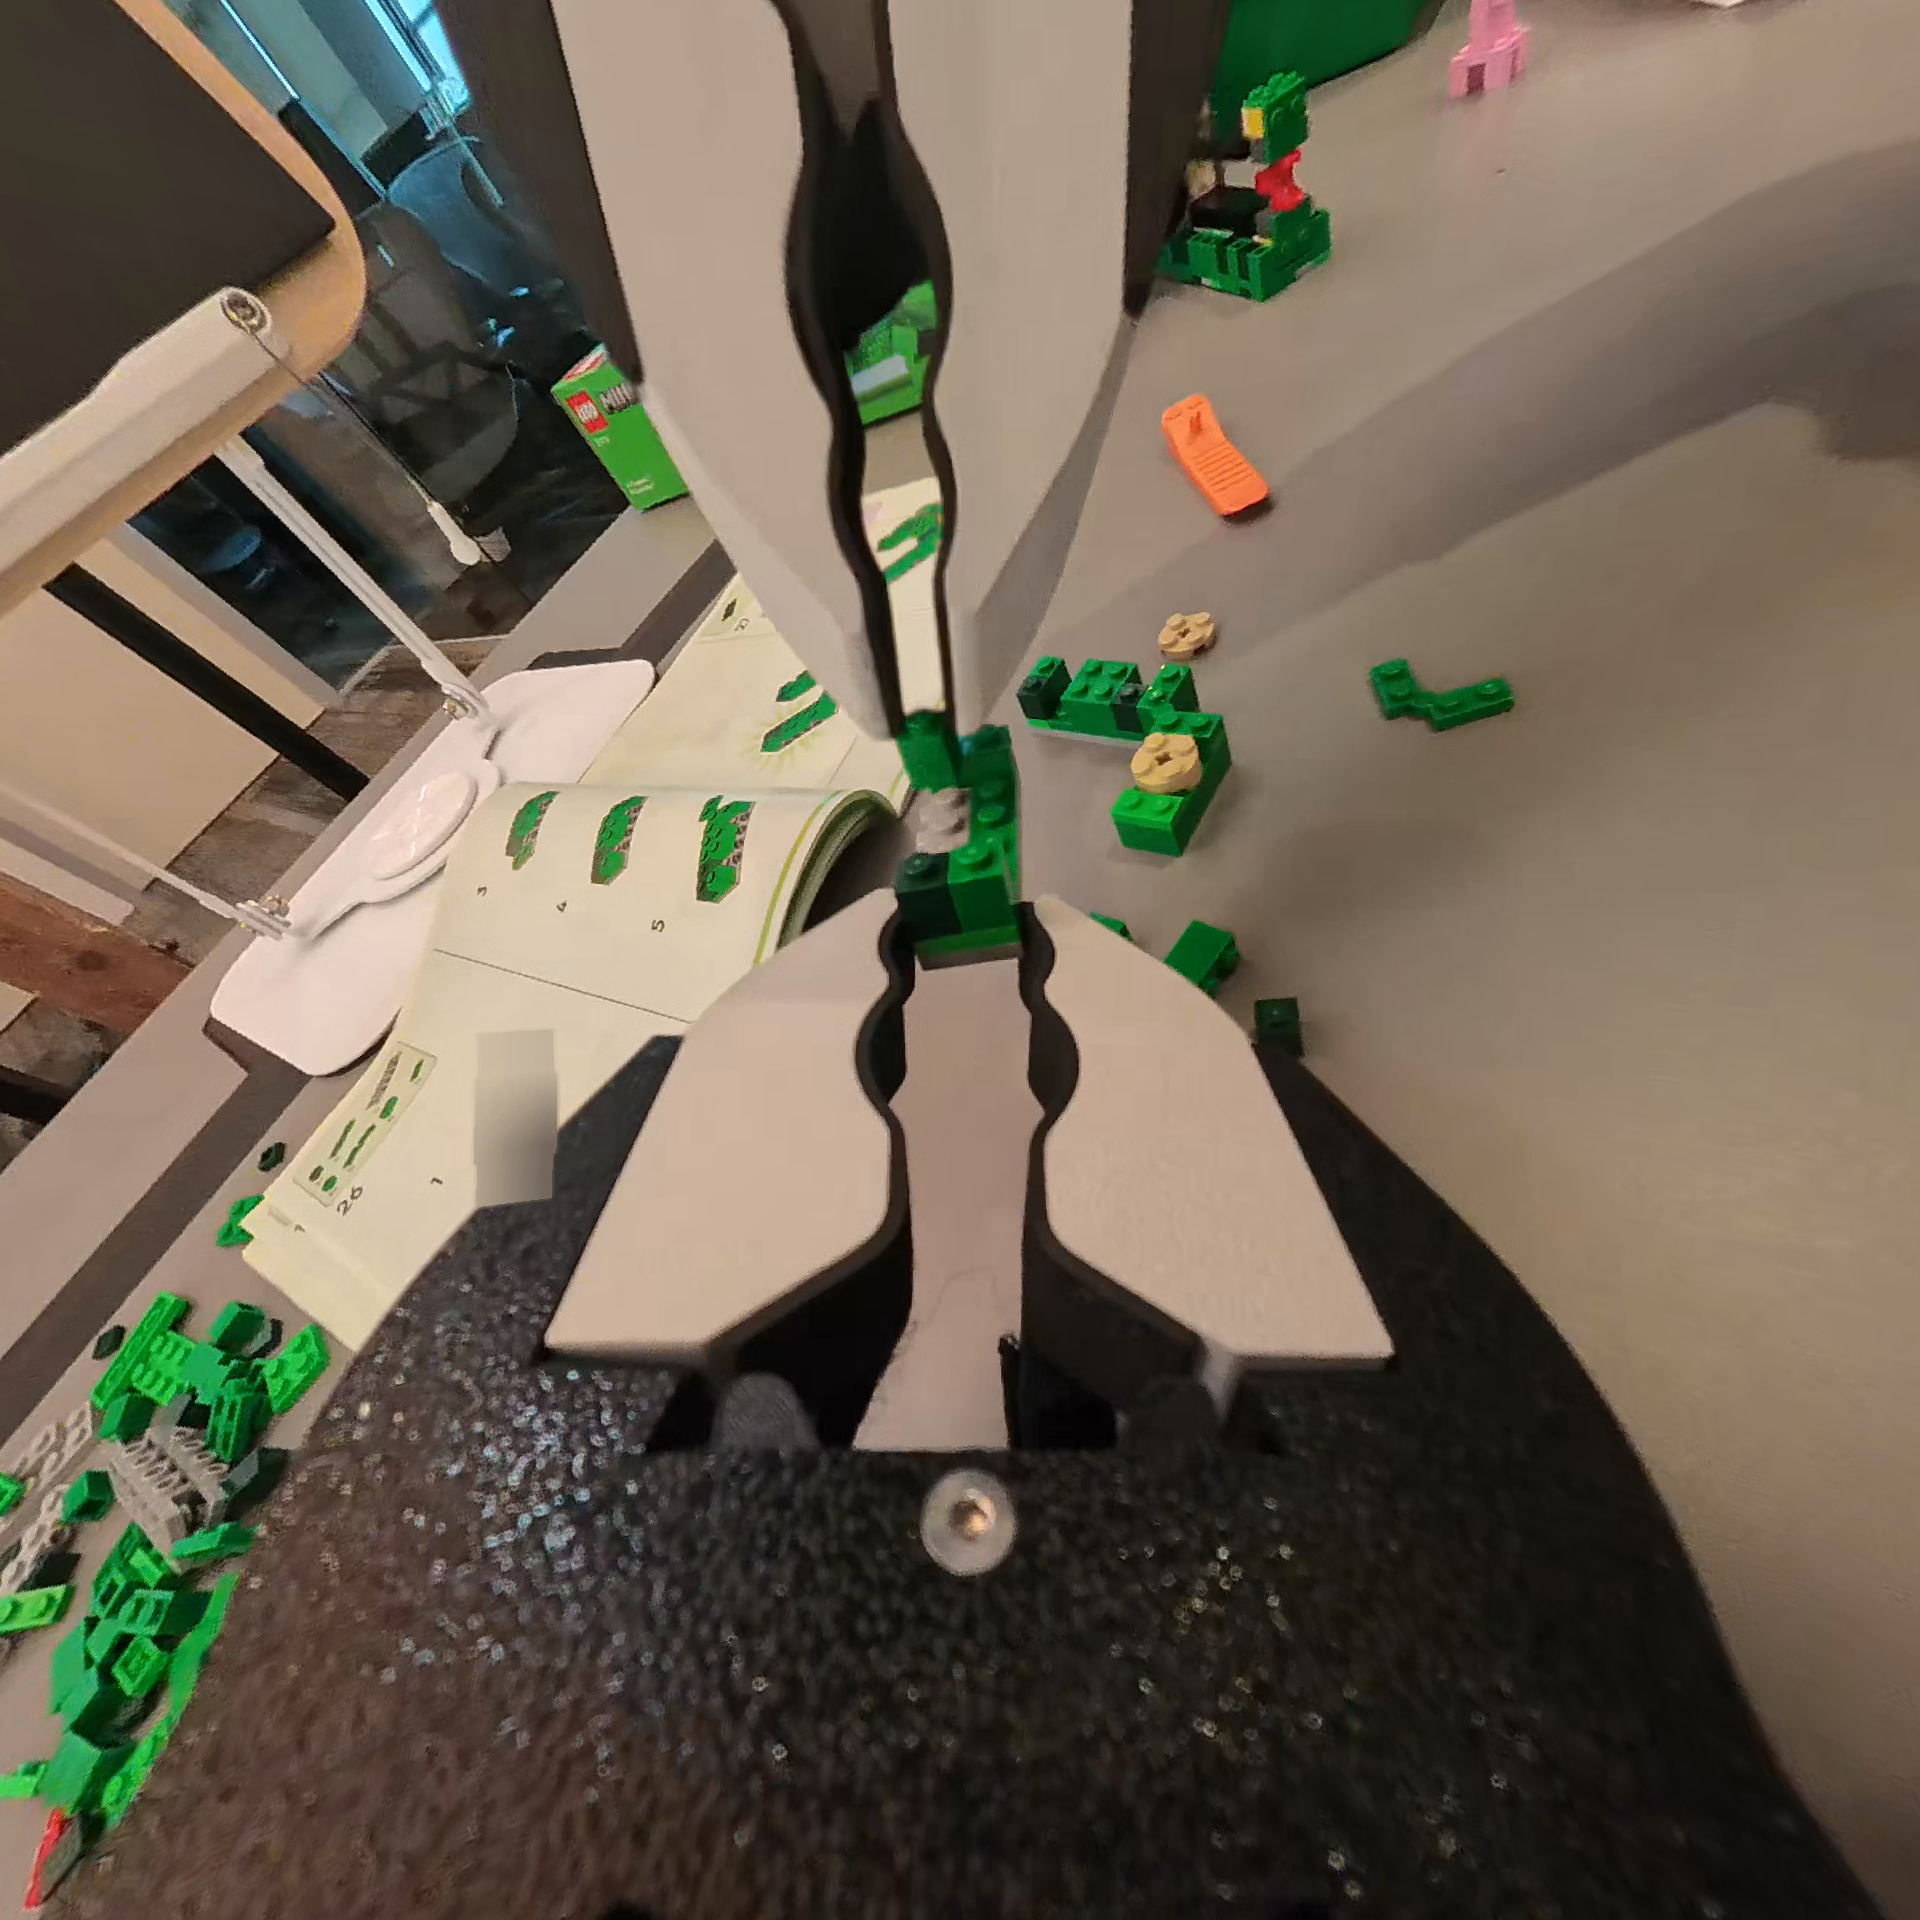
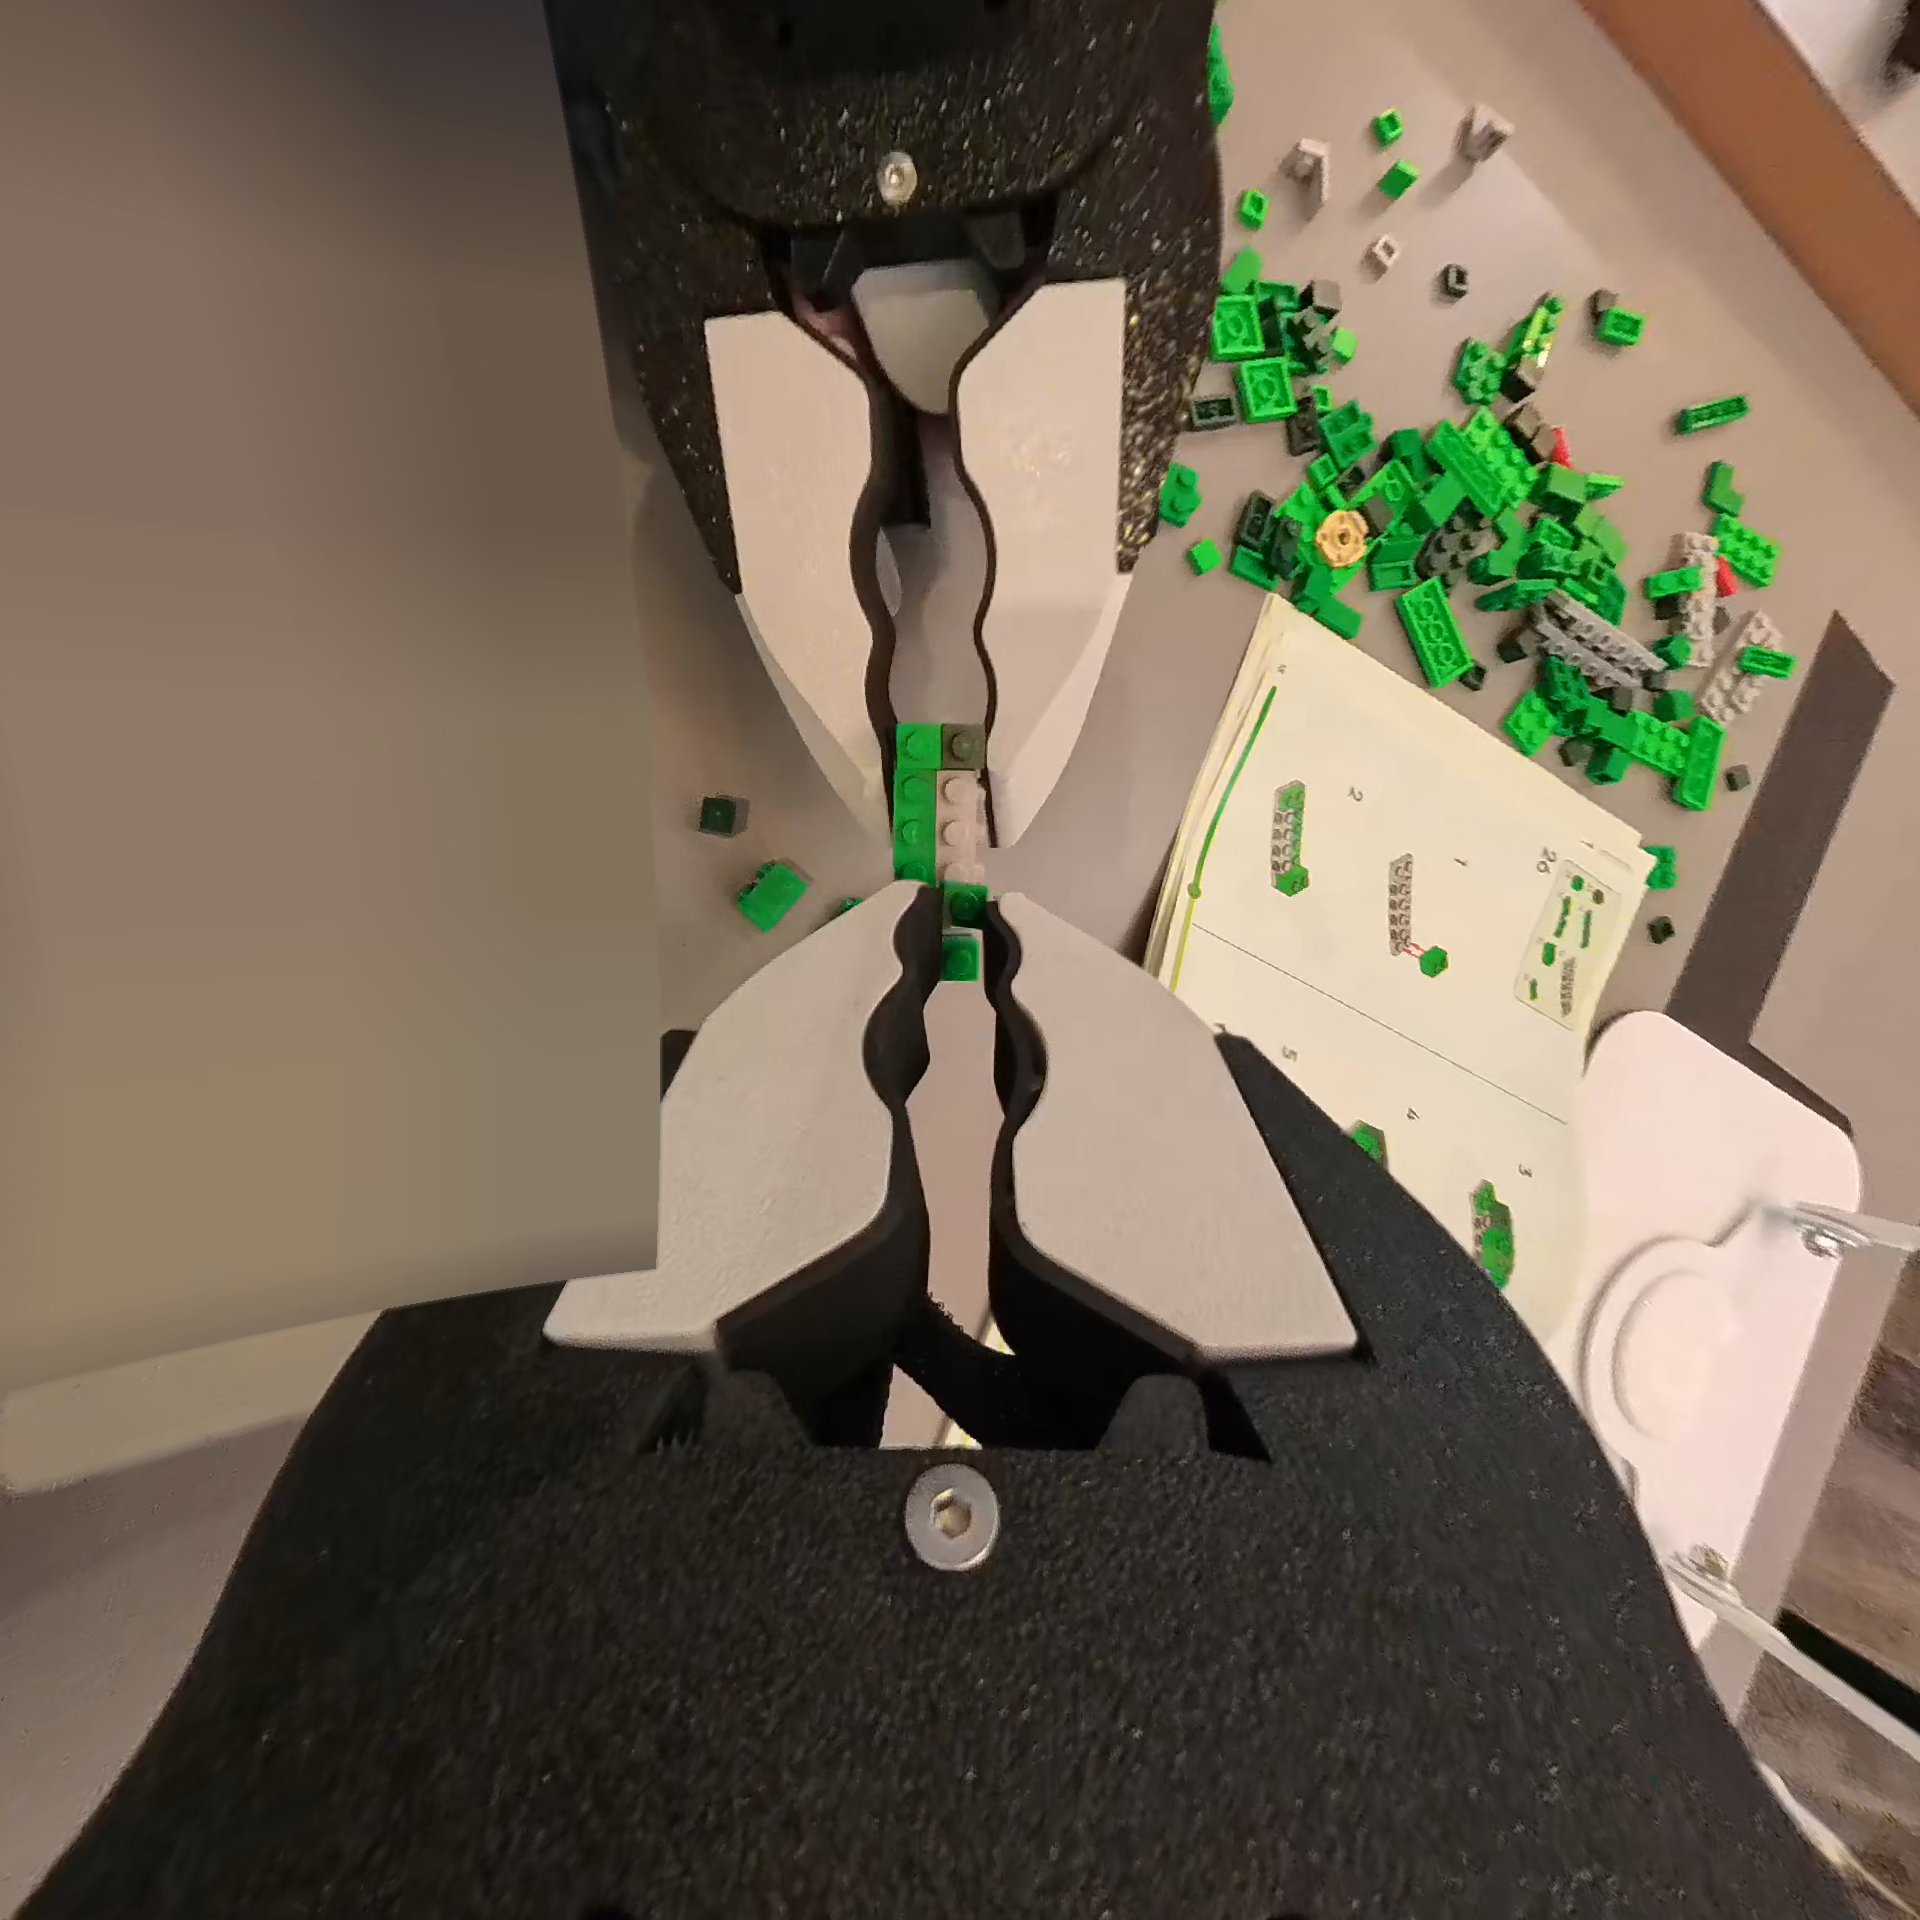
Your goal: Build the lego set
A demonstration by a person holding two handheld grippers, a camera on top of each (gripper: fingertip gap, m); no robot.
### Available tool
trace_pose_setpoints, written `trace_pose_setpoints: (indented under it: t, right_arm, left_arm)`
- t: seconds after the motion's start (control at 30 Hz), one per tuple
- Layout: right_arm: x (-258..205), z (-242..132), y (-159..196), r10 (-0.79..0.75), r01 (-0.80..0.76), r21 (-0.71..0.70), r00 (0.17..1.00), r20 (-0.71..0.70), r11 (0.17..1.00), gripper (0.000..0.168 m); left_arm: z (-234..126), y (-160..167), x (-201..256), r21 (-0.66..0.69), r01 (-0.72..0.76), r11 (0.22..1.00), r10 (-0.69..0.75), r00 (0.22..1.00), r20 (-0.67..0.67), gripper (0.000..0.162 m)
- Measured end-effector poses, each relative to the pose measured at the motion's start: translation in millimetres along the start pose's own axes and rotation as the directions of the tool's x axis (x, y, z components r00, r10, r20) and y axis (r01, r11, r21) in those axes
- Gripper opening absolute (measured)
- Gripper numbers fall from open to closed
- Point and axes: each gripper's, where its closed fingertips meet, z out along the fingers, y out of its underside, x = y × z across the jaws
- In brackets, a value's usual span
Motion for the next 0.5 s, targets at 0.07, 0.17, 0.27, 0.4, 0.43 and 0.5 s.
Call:
trace_pose_setpoints:
  t: [0.07, 0.17, 0.27, 0.4, 0.43, 0.5]
  right_arm:
    - [-0.6, 2.6, 2.5, -0.009, 0.009, -0.017, 1.0, 0.005, 1.0, 0.007]
    - [-1.2, 3.3, 2.9, -0.023, 0.023, -0.025, 1.0, 0.008, 0.999, 0.007]
    - [-2.5, 2.3, 3.1, -0.038, 0.039, -0.033, 0.999, 0.02, 0.999, 0.007]
    - [-6.2, 1.5, 4.2, -0.054, 0.057, -0.049, 0.997, 0.052, 0.997, 0.007]
    - [-6.9, 1.5, 4.4, -0.06, 0.063, -0.054, 0.997, 0.058, 0.997, 0.007]
    - [-8.5, 1.4, 4.3, -0.072, 0.076, -0.06, 0.995, 0.069, 0.995, 0.007]
  left_arm:
    - [-1.3, -2.0, -0.8, 0.013, 0.003, 1.0, -0.003, 1.0, 0.002, 0.018]
    - [-1.3, -2.3, -0.6, 0.017, -0.004, 1.0, 0.004, 1.0, 0.003, 0.018]
    - [-1.4, -4.5, 1.1, 0.028, -0.026, 0.999, 0.026, 1.0, 0.002, 0.018]
    - [-1.3, -6.5, 4.1, 0.04, -0.049, 0.998, 0.049, 0.999, -0.007, 0.018]
    - [-1.2, -6.7, 4.7, 0.042, -0.052, 0.998, 0.052, 0.999, -0.01, 0.018]
    - [-1.5, -7.8, 6.3, 0.052, -0.049, 0.997, 0.05, 0.999, -0.02, 0.018]
